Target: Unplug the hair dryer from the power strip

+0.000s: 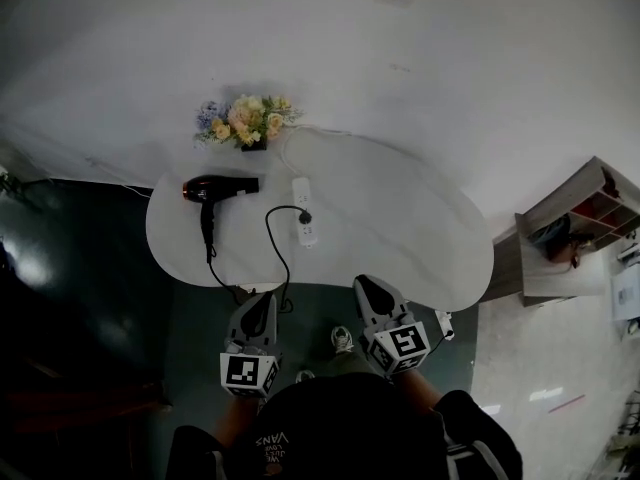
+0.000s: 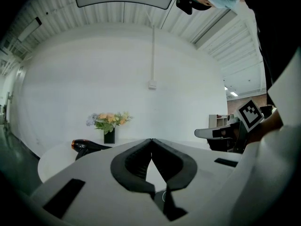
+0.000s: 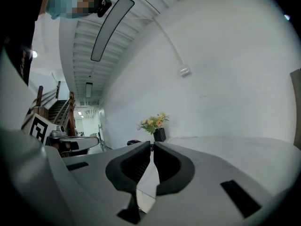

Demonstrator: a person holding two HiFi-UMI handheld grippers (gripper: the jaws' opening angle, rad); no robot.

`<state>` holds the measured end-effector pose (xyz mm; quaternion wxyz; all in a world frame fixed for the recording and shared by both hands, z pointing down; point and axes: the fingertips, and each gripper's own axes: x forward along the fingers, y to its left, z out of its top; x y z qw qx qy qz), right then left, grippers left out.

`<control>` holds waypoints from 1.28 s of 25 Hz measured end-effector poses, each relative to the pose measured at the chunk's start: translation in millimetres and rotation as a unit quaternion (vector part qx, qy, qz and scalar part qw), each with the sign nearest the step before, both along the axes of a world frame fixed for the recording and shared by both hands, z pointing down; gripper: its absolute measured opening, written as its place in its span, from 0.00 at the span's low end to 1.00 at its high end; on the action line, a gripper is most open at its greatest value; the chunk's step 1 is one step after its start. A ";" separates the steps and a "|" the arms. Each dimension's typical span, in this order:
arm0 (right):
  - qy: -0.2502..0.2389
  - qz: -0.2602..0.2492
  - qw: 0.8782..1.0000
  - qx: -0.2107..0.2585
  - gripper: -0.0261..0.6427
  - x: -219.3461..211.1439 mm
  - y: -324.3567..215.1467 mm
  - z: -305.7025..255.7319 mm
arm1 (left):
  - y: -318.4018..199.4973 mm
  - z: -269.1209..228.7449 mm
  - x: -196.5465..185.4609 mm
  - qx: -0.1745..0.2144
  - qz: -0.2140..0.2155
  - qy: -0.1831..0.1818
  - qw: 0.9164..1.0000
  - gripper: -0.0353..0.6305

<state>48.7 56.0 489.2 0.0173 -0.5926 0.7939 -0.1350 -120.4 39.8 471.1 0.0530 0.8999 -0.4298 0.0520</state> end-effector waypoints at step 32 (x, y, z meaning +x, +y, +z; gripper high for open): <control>0.013 -0.132 0.991 -0.029 0.11 18.5 -157.2 45.5 | -143.5 57.3 63.7 -0.031 -0.060 -0.021 0.998 0.08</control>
